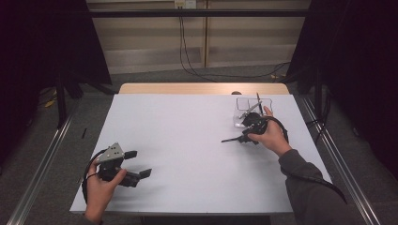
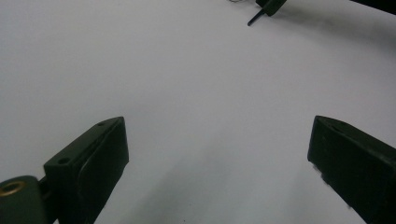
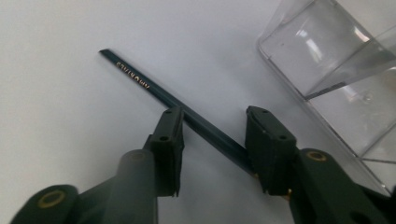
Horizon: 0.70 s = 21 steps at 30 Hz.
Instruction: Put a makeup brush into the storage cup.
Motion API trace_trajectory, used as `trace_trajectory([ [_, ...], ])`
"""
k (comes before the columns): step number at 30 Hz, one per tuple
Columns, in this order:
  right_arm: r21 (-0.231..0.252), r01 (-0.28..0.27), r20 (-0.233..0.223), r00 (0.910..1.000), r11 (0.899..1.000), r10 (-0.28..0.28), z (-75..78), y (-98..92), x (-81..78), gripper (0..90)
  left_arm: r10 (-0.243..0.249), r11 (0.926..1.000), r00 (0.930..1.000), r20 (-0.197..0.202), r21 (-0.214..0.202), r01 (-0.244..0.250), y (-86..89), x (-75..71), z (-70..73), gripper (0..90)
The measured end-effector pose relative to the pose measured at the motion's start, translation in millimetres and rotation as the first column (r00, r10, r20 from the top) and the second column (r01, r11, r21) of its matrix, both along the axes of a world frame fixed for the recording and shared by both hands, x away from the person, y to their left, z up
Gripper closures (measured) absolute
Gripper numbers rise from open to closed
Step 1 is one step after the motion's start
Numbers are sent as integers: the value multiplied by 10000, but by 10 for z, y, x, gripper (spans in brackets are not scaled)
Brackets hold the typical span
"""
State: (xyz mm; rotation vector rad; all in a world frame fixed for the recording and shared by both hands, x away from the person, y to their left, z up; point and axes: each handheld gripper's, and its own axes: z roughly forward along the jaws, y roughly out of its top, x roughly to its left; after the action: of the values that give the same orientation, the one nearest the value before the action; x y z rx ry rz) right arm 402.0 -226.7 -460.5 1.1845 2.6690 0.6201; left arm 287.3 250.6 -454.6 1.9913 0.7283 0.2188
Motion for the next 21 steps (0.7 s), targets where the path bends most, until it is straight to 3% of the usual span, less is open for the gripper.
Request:
trace_trajectory([
  [6,-160,-237,-370,9990,9996,231,29,-6,-23,788,0,10000,10000,-10,1,0,-2,-2,0,52],
  [15,-467,-321,-701,9971,9984,288,53,-90,-55,740,31,10000,10000,-13,64,-31,-5,-3,0,53],
  [21,-573,-225,-785,9968,9981,180,57,-136,-101,762,-31,10000,10000,-6,48,31,-20,1,3,53],
])
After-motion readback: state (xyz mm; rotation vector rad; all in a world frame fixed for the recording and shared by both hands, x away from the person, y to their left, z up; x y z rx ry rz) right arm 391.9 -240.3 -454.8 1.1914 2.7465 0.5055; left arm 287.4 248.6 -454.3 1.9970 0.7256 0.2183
